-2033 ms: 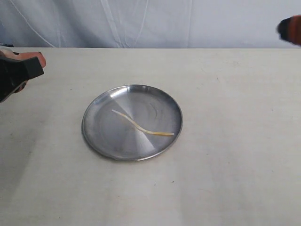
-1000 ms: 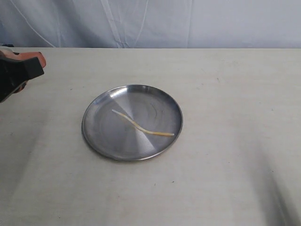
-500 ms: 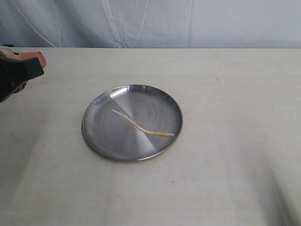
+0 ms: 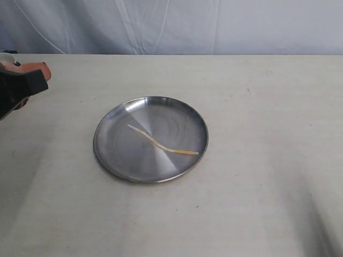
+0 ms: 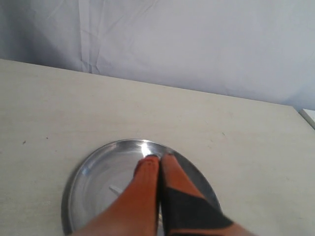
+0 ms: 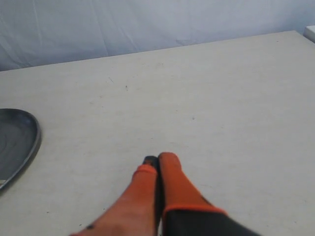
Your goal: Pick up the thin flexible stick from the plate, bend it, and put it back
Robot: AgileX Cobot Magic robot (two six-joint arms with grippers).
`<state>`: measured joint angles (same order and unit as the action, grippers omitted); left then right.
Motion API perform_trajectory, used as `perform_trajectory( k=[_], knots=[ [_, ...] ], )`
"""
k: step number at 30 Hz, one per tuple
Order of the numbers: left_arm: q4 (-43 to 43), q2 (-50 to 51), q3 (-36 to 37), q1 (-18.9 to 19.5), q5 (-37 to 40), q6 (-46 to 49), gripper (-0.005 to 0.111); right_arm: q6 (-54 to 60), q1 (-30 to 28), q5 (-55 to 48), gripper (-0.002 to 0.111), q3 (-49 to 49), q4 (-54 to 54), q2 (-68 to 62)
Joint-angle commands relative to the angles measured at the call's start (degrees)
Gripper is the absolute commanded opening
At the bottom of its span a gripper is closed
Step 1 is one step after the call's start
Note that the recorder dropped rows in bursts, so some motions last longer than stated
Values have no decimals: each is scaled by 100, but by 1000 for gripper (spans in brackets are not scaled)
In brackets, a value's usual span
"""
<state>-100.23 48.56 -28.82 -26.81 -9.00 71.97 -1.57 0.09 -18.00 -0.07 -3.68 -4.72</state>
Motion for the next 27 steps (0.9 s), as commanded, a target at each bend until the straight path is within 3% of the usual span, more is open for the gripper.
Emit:
perform_trajectory(
  k=[1,8,15,25,27],
  knots=[
    [28,-415,308,-12,-484,25,0,1,6,31,0,7,37,19],
    [1153,-1481,897,-12,-775,387,0,1,6,31,0,7,37,19],
    [1200,-1786,911,-12,-1526,811,0,1,6,29,0,7,16,19],
    [1219,-1860,944,-12,-1564,1146,0,1,6,29,0,7,16,19],
    [1654,-1883,1000,-12,-1564,717,0,1,6,29,0,7,16,19]
  ],
)
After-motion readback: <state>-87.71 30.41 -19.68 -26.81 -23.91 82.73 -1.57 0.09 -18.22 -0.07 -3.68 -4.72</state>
